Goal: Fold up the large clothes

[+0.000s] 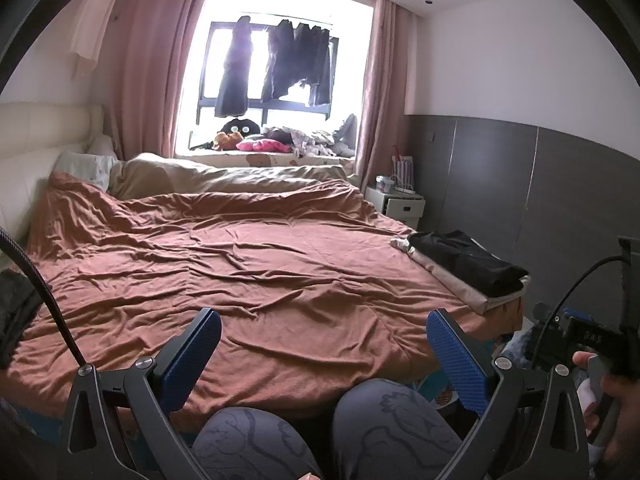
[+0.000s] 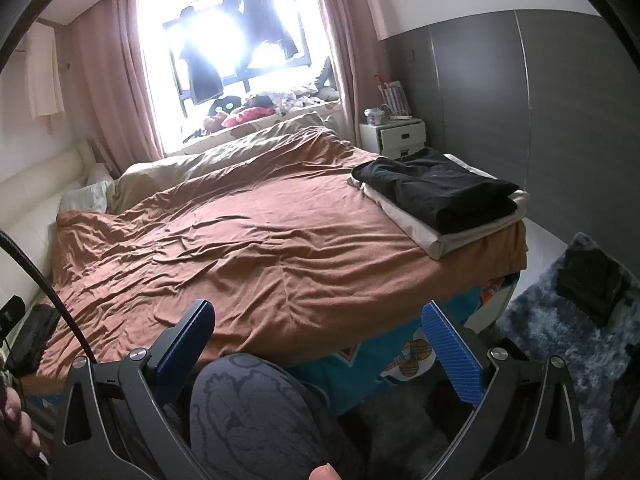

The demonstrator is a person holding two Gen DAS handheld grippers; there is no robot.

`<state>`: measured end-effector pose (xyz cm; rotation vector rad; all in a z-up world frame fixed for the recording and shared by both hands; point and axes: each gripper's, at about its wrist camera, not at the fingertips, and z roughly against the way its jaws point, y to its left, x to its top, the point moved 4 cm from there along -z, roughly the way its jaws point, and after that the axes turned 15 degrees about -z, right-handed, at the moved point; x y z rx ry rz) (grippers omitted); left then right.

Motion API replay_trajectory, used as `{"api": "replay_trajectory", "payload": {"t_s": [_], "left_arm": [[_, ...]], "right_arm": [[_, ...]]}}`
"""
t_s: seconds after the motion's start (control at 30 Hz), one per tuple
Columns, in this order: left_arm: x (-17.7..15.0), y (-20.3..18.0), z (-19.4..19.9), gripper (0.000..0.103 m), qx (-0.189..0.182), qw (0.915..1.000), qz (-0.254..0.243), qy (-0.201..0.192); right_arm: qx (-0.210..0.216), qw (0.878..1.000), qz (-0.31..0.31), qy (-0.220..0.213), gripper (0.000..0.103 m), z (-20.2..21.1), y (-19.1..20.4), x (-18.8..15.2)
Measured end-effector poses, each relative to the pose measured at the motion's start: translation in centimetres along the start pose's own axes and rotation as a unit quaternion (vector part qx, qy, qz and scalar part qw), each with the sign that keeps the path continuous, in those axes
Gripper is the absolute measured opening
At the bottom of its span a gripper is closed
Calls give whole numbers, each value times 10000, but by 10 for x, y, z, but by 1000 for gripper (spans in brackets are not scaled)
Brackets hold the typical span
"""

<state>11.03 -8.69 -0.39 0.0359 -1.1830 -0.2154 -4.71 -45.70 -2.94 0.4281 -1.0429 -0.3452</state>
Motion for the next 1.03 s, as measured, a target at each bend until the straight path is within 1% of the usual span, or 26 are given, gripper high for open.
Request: {"api": "replay_trajectory", "payload": {"t_s": [0.67,0.77,1.03], "left_arm": [[-1,-5,5,103,15,10000,33,-23],[0,-9,9,103,59,10000,-3,-58],[-4,-14,25,103,94,9998,128,-72]], "right_arm": [[-64,9999,153,1,103,1,1,-2],[-82,9999,135,22,103,1,0,-3],[-99,9998,195,14,103,11,-3,-6]]}}
